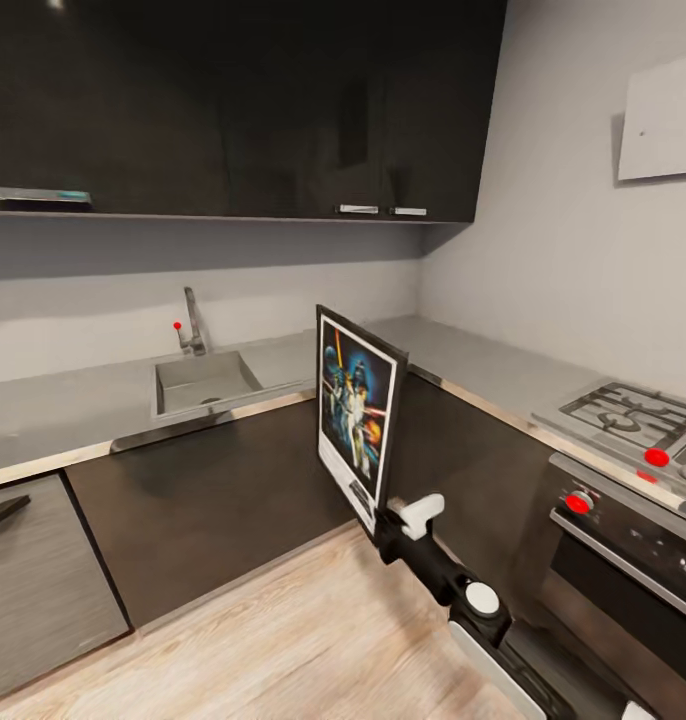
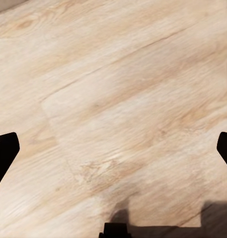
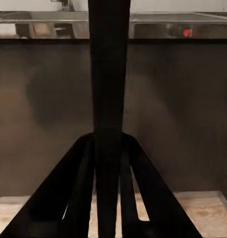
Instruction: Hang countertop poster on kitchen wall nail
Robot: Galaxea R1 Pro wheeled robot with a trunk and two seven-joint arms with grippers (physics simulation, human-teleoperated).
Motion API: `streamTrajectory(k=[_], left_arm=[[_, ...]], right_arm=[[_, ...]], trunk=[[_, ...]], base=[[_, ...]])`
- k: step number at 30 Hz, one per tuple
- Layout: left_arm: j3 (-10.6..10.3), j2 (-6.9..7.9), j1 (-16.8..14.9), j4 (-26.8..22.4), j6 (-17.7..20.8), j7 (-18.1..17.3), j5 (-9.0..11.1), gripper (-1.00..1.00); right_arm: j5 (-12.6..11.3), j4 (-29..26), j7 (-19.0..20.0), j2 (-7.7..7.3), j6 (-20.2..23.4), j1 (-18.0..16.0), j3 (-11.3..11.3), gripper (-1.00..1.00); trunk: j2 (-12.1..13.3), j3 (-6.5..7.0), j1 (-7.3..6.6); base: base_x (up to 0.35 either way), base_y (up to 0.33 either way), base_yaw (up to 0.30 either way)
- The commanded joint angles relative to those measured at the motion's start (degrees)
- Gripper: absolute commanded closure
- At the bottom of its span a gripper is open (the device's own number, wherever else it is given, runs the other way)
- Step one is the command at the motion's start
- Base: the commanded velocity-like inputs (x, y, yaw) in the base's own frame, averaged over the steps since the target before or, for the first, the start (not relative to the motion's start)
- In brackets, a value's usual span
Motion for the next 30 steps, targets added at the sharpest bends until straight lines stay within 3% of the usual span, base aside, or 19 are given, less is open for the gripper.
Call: streamTrajectory(k=[1,5,9,10,12,19,30], left_arm=[[0.35,-0.02,0.01,-0.07,-0.15,-0.63,-0.60,-1.00],[0.33,0.10,-0.02,-0.05,-0.15,-2.38,-0.70,-1.00],[0.33,0.15,-0.04,0.01,-0.15,-2.95,-0.75,-1.00],[0.33,0.20,-0.03,0.01,-0.15,-2.99,-0.76,-1.00],[0.33,0.59,-0.04,0.08,-0.15,-3.13,-0.77,-1.00],[0.33,0.81,-0.01,0.11,-0.15,-3.23,-0.74,-1.00],[0.33,0.83,-0.03,0.11,-0.17,-3.17,-0.77,-1.00]], right_arm=[[-0.65,0.06,1.69,-0.71,-0.68,0.30,0.30,1.00],[-0.60,0.80,13.81,-3.83,-1.86,1.92,0.11,1.00],[-0.79,4.57,22.87,-6.47,-2.78,2.26,-0.92,1.00],[-0.81,5.07,24.30,-6.73,-3.17,2.28,-1.56,1.00],[-0.90,6.79,30.46,-7.35,-4.34,2.35,-5.53,1.00],[-1.04,8.10,34.37,-7.30,-4.76,2.38,-7.75,1.00],[-1.00,8.60,34.77,-7.16,-4.57,2.35,-8.01,1.00]], trunk=[[-0.03,-0.05,0.00],[-0.03,-0.05,0.00],[-0.03,-0.05,0.00],[-0.03,-0.05,0.00],[-0.03,-0.05,0.00],[-0.03,-0.05,0.00],[-0.03,-0.05,0.00]], base=[[0.000,0.000,0.000],[0.000,0.000,0.000],[0.000,0.000,0.000],[0.000,0.000,0.000],[0.000,0.000,0.000],[0.000,0.000,0.000],[-0.040,0.074,0.000]])
